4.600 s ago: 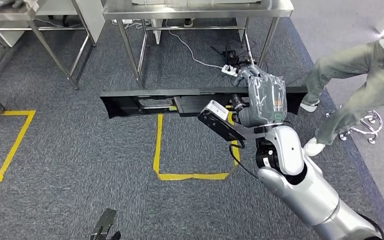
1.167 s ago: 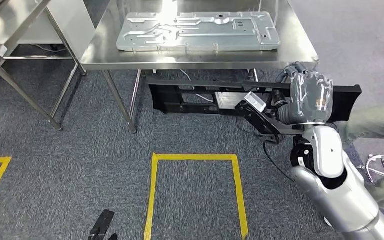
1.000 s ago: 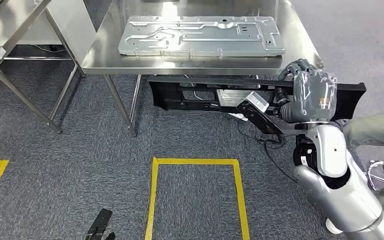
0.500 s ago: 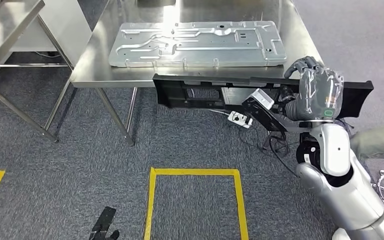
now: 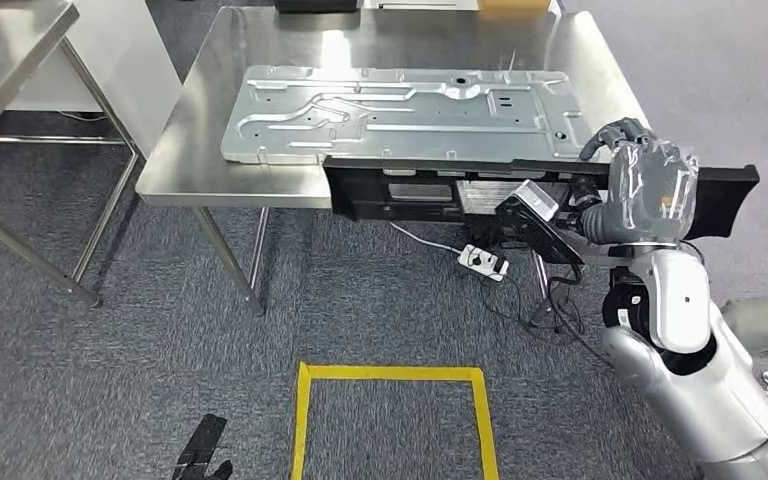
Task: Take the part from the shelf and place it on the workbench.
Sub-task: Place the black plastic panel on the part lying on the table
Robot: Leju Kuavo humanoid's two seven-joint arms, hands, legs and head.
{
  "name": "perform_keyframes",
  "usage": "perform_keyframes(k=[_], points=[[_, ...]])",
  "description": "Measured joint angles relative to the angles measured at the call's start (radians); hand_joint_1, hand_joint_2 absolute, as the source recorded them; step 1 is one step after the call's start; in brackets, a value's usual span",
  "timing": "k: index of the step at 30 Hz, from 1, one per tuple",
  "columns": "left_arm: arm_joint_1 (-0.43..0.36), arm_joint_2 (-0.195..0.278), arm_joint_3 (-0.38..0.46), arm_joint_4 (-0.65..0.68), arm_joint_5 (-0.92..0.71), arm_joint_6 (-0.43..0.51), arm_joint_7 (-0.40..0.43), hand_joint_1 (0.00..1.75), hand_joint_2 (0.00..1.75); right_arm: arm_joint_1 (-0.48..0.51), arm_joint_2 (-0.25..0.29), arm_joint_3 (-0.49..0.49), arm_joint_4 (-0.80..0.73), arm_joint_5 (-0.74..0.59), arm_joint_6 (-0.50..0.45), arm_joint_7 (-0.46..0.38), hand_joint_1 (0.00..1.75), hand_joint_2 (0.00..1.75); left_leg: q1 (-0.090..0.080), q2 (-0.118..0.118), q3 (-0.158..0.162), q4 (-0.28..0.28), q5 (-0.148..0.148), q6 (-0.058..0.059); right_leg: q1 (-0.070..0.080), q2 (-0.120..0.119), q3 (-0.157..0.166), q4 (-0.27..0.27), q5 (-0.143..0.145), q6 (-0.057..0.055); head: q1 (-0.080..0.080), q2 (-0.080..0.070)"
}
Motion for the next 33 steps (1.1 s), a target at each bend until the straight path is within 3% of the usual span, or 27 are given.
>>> perform_keyframes(k=[2, 3, 4, 7, 8, 9, 11, 12, 14, 16, 18, 19, 20, 22, 23, 24, 26, 28, 29, 31, 32, 33], points=[[0.001, 0.0, 0.0, 0.0, 0.0, 0.0, 0.0, 0.0, 1.75, 0.011, -0.008, -0.002, 0.005, 0.0, 0.0, 0.001, 1.75, 1.75, -0.003, -0.001, 0.025, 0.0, -0.024, 0.003, 0.002, 0.0, -0.063, 0.042, -0.056, 0.001, 0.0, 0.0], [0.001, 0.0, -0.001, 0.0, 0.0, 0.0, 0.0, 0.0, 1.75, 0.016, -0.012, -0.004, 0.009, 0.0, 0.0, 0.001, 1.75, 1.75, -0.005, -0.002, 0.041, 0.001, -0.037, 0.003, 0.002, 0.0, -0.077, 0.025, -0.065, 0.001, 0.0, 0.0], [0.0, 0.0, -0.001, 0.0, 0.0, 0.0, 0.0, 0.0, 1.75, 0.019, -0.014, -0.007, 0.012, 0.0, 0.0, 0.001, 1.75, 1.75, -0.006, -0.004, 0.059, 0.003, -0.052, 0.003, 0.003, 0.0, -0.08, -0.015, -0.045, -0.002, 0.0, 0.0], [-0.002, -0.002, -0.002, 0.0, 0.0, -0.001, -0.001, 0.0, 1.75, 0.025, -0.022, -0.016, 0.02, -0.003, -0.001, 0.007, 1.75, 1.75, -0.01, -0.007, 0.097, 0.013, -0.097, -0.004, 0.012, 0.001, -0.071, -0.171, 0.123, -0.016, -0.001, 0.0], [-0.003, -0.003, -0.002, 0.0, 0.0, -0.001, -0.001, 0.0, 1.75, 0.028, -0.026, -0.019, 0.021, -0.005, -0.001, 0.01, 1.75, 1.75, -0.01, -0.009, 0.102, 0.013, -0.109, -0.009, 0.016, 0.002, -0.069, -0.196, 0.16, -0.022, -0.001, 0.0], [-0.005, -0.003, -0.002, 0.0, 0.0, 0.0, -0.001, 0.0, 1.75, 0.032, -0.032, -0.023, 0.022, -0.005, -0.001, 0.013, 1.75, 1.75, -0.01, -0.01, 0.109, 0.019, -0.114, -0.014, 0.018, 0.002, -0.066, -0.209, 0.172, -0.029, -0.002, 0.0], [-0.006, -0.003, -0.002, 0.0, 0.0, 0.001, -0.001, 0.0, 1.75, 0.039, -0.046, -0.035, 0.023, -0.002, 0.005, 0.017, 1.75, 1.75, -0.01, -0.009, 0.111, 0.03, -0.114, -0.023, 0.015, 0.002, -0.044, -0.218, 0.165, -0.041, -0.002, 0.0], [-0.007, -0.004, -0.002, 0.0, -0.001, 0.001, -0.003, 0.0, 1.75, 0.042, -0.054, -0.043, 0.022, 0.001, 0.012, 0.021, 1.75, 1.75, -0.009, -0.007, 0.102, 0.058, -0.108, -0.029, 0.013, 0.002, -0.029, -0.226, 0.159, -0.046, -0.002, 0.0], [-0.011, -0.006, -0.003, 0.0, 0.0, 0.001, -0.005, 0.0, 1.75, 0.045, -0.071, -0.06, 0.022, 0.002, 0.032, 0.03, 1.75, 1.75, -0.002, -0.001, 0.045, 0.15, -0.116, -0.043, 0.01, 0.001, 0.0, -0.235, 0.143, -0.054, -0.004, 0.0], [-0.012, -0.008, -0.003, 0.0, 0.0, 0.0, -0.006, 0.0, 1.75, 0.052, -0.092, -0.081, 0.022, -0.005, 0.051, 0.041, 1.75, 1.75, 0.01, 0.001, -0.04, 0.254, -0.158, -0.057, 0.008, 0.001, 0.029, -0.237, 0.12, -0.056, -0.004, 0.0], [-0.01, -0.009, -0.003, 0.0, 0.0, -0.001, -0.007, 0.0, 1.75, 0.06, -0.116, -0.11, 0.022, -0.016, 0.064, 0.048, 1.75, 1.75, 0.018, 0.002, -0.095, 0.27, -0.189, -0.064, 0.004, 0.002, 0.065, -0.237, 0.091, -0.05, -0.004, 0.0], [-0.01, -0.01, -0.003, 0.0, 0.0, -0.001, -0.007, 0.0, 1.75, 0.062, -0.129, -0.127, 0.022, -0.022, 0.069, 0.051, 1.75, 1.75, 0.02, 0.003, -0.101, 0.237, -0.174, -0.065, 0.001, 0.002, 0.085, -0.237, 0.075, -0.046, -0.004, 0.0], [-0.01, -0.01, -0.003, 0.0, 0.001, -0.001, -0.009, 0.0, 1.75, 0.062, -0.141, -0.144, 0.02, -0.027, 0.075, 0.052, 1.75, 1.75, 0.021, 0.003, -0.099, 0.18, -0.124, -0.064, -0.002, 0.002, 0.104, -0.238, 0.058, -0.041, -0.004, 0.0], [-0.009, -0.01, -0.003, 0.0, 0.002, -0.001, -0.012, 0.0, 1.75, 0.059, -0.164, -0.175, 0.018, -0.041, 0.089, 0.054, 1.75, 1.75, 0.018, 0.005, -0.091, 0.063, 0.01, -0.058, -0.005, 0.003, 0.135, -0.235, 0.028, -0.03, -0.006, 0.0], [-0.008, -0.01, -0.003, 0.0, 0.005, 0.001, -0.013, 0.0, 1.75, 0.06, -0.175, -0.19, 0.016, -0.05, 0.094, 0.054, 1.75, 1.75, 0.014, 0.005, -0.089, 0.027, 0.059, -0.054, -0.006, 0.005, 0.142, -0.234, 0.016, -0.022, -0.005, 0.0], [-0.008, -0.01, -0.003, 0.0, 0.007, 0.003, -0.013, 0.0, 1.75, 0.063, -0.187, -0.206, 0.012, -0.061, 0.097, 0.055, 1.75, 1.75, 0.01, 0.004, -0.09, 0.015, 0.075, -0.048, -0.009, 0.007, 0.146, -0.237, 0.009, -0.014, -0.004, 0.0], [-0.01, -0.01, -0.003, 0.0, 0.013, 0.006, -0.013, 0.0, 1.75, 0.078, -0.209, -0.246, 0.004, -0.086, 0.097, 0.055, 1.75, 1.75, 0.004, 0.002, -0.082, 0.011, 0.065, -0.034, -0.016, 0.007, 0.154, -0.251, -0.005, 0.001, -0.001, 0.0], [-0.012, -0.009, -0.003, 0.0, 0.017, 0.005, -0.015, 0.0, 1.75, 0.092, -0.228, -0.294, -0.004, -0.105, 0.094, 0.055, 1.75, 1.75, 0.003, 0.001, -0.065, -0.001, 0.054, -0.018, -0.02, 0.003, 0.142, -0.22, -0.027, 0.005, 0.003, 0.0], [-0.013, -0.009, -0.003, 0.0, 0.017, 0.004, -0.016, 0.0, 1.75, 0.096, -0.235, -0.314, -0.008, -0.11, 0.093, 0.055, 1.75, 1.75, 0.003, 0.001, -0.057, -0.007, 0.048, -0.012, -0.018, 0.0, 0.114, -0.17, -0.045, 0.004, 0.005, 0.0], [-0.014, -0.009, -0.003, 0.0, 0.018, 0.005, -0.016, 0.0, 1.75, 0.105, -0.246, -0.349, -0.013, -0.114, 0.09, 0.055, 1.75, 1.75, 0.001, 0.001, -0.042, -0.007, 0.032, -0.002, -0.012, -0.001, 0.015, -0.028, -0.079, 0.004, 0.007, 0.0], [-0.015, -0.009, -0.003, 0.0, 0.018, 0.005, -0.015, 0.0, 1.75, 0.113, -0.249, -0.36, -0.015, -0.114, 0.092, 0.055, 1.75, 1.75, 0.0, 0.0, -0.034, -0.005, 0.024, -0.001, -0.01, -0.001, -0.032, 0.023, -0.078, 0.005, 0.007, 0.0], [-0.014, -0.01, -0.003, 0.0, 0.018, 0.007, -0.014, 0.0, 1.75, 0.122, -0.252, -0.37, -0.016, -0.113, 0.094, 0.055, 1.75, 1.75, 0.0, 0.0, -0.026, -0.003, 0.014, -0.002, -0.009, -0.001, -0.065, 0.042, -0.058, 0.006, 0.006, 0.0]])
